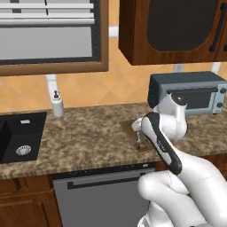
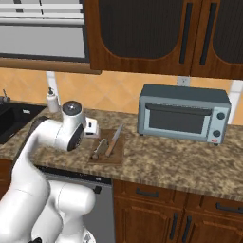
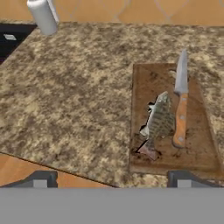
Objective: Pick up the knife from the drawer and place it on the cutting board. Then place the meat from the plate to the cutting board.
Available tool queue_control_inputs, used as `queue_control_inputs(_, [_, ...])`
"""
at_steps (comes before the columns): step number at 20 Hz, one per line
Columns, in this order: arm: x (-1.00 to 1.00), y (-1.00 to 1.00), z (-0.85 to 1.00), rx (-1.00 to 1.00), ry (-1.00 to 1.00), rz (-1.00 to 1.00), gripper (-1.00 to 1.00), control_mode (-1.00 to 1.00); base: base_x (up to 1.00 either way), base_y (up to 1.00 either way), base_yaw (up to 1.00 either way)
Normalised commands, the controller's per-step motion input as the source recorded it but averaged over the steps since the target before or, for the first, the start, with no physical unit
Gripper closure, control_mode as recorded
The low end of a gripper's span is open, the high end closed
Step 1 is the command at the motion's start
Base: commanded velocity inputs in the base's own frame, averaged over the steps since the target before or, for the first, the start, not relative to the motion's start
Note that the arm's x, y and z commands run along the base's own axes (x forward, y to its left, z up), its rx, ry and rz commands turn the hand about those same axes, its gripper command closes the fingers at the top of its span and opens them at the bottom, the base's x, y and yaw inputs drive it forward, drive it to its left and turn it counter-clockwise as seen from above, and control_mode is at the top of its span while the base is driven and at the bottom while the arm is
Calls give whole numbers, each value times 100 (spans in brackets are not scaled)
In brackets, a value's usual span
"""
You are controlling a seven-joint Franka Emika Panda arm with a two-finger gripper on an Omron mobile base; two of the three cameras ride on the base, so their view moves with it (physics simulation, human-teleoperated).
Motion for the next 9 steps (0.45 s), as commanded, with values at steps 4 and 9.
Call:
queue_control_inputs(4, [-100,18,65,1,-22,0,-100,-100,0,0,0])
queue_control_inputs(9, [-95,29,56,-2,-27,0,-100,-100,0,0,0])
